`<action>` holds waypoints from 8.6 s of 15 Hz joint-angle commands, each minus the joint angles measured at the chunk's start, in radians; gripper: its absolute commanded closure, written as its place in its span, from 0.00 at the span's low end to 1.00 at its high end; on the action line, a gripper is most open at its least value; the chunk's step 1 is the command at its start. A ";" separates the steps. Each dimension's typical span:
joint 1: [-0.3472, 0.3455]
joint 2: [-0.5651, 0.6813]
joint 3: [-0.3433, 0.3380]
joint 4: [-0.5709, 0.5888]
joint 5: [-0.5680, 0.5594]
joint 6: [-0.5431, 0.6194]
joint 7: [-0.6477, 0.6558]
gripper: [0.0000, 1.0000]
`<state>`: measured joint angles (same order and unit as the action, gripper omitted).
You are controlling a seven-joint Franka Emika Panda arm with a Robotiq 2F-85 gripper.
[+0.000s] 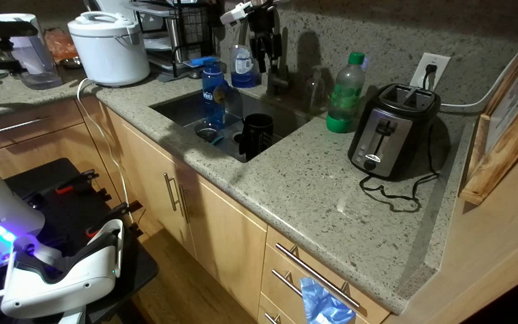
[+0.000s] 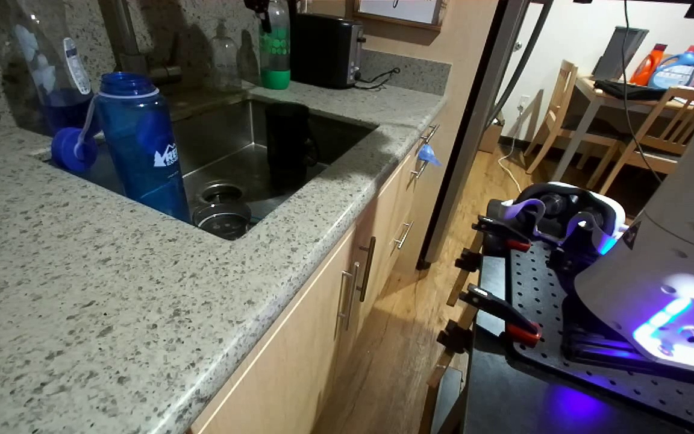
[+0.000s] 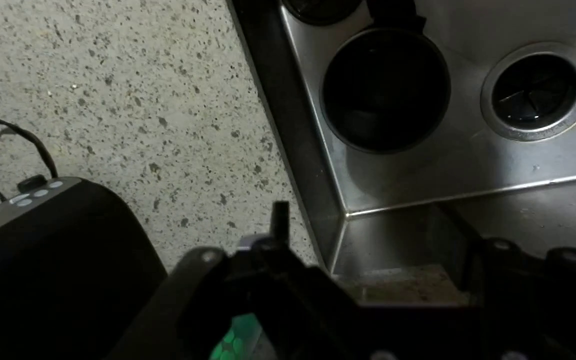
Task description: Open the faucet
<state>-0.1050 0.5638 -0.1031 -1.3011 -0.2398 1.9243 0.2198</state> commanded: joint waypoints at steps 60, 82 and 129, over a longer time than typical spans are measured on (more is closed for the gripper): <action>-0.107 0.484 0.250 0.683 0.286 0.185 -0.250 1.00; -0.114 0.536 0.254 0.766 0.274 0.135 -0.244 1.00; -0.104 0.515 0.245 0.719 0.265 0.200 -0.233 0.99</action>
<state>-0.2076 1.0735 0.1420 -0.5834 0.0242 2.1129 -0.0161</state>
